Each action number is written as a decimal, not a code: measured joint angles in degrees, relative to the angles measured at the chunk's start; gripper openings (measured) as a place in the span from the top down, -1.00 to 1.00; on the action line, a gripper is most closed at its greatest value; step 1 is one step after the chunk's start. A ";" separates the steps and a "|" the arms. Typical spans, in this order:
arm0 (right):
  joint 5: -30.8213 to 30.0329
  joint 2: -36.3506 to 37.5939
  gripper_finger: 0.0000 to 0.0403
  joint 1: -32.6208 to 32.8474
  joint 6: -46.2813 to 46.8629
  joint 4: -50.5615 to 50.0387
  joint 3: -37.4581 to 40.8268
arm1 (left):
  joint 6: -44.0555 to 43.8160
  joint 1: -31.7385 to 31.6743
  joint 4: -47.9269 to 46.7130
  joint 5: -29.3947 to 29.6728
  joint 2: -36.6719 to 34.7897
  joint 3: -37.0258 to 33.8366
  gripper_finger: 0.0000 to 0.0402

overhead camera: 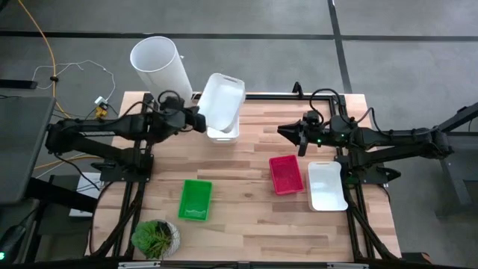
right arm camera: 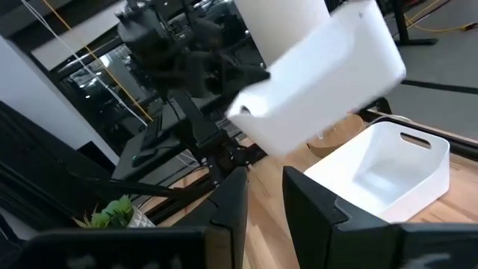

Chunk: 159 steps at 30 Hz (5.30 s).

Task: Stack baskets by color
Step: Stack the bottom left white bin on the top white bin, then stack the bottom white bin on the top white bins

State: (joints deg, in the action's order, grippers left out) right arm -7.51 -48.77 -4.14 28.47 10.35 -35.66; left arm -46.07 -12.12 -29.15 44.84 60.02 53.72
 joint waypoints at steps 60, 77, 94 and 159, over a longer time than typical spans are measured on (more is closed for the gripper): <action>-0.13 0.00 0.63 0.02 1.32 -1.46 0.00 | -22.21 2.27 7.11 3.72 14.87 -9.07 0.28; 0.48 -0.02 0.63 0.00 1.54 1.52 0.00 | 26.99 1.97 40.01 -41.82 -4.48 -6.54 0.14; 1.07 -0.02 0.63 0.04 -3.00 7.98 0.00 | 33.40 2.51 40.53 -43.12 -21.23 -14.52 0.14; 1.07 -25.81 0.09 30.98 65.21 -75.70 -25.85 | 29.74 10.64 39.28 -40.55 -28.18 -26.01 1.00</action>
State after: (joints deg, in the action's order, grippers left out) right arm -6.44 -74.58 26.84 93.68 -65.35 -61.51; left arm -16.33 -1.48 10.13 4.29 31.83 27.70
